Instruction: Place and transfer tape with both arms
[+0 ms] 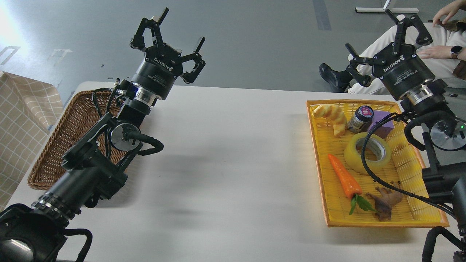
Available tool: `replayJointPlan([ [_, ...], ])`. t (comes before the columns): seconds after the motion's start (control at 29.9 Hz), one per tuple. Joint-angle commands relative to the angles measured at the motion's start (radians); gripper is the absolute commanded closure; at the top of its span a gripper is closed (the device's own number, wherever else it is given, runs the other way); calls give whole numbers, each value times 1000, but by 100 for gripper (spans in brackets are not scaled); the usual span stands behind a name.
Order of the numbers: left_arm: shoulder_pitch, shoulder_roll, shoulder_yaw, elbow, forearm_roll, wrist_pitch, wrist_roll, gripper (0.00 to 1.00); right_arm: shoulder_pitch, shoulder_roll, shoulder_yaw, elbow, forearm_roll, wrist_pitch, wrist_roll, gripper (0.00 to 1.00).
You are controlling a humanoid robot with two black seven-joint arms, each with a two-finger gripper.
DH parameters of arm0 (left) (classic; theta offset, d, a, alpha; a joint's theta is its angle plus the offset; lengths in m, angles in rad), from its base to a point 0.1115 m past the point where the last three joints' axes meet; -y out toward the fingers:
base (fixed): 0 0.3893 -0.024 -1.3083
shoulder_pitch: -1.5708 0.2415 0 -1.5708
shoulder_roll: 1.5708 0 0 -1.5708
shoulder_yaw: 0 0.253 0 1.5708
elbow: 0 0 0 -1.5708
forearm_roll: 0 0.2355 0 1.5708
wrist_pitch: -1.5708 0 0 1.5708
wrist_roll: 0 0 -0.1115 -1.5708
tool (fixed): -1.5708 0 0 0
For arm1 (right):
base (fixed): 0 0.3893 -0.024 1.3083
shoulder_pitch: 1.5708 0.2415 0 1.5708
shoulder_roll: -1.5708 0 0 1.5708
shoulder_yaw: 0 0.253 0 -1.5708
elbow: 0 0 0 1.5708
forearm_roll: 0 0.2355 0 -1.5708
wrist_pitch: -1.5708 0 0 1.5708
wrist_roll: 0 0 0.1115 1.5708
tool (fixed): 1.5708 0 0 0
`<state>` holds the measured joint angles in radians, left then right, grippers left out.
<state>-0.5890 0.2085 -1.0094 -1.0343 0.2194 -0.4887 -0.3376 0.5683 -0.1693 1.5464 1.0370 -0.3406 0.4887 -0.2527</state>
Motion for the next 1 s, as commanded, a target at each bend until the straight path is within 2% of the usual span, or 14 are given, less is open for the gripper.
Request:
replayJointPlan([
  [0.0, 0, 0, 0, 0, 0, 0, 0, 2, 1, 1, 0, 0, 0, 0, 1, 0],
  [0.97, -2, 0, 12, 2, 3, 0, -4, 2, 1, 2, 0, 3, 0, 0, 1, 0],
])
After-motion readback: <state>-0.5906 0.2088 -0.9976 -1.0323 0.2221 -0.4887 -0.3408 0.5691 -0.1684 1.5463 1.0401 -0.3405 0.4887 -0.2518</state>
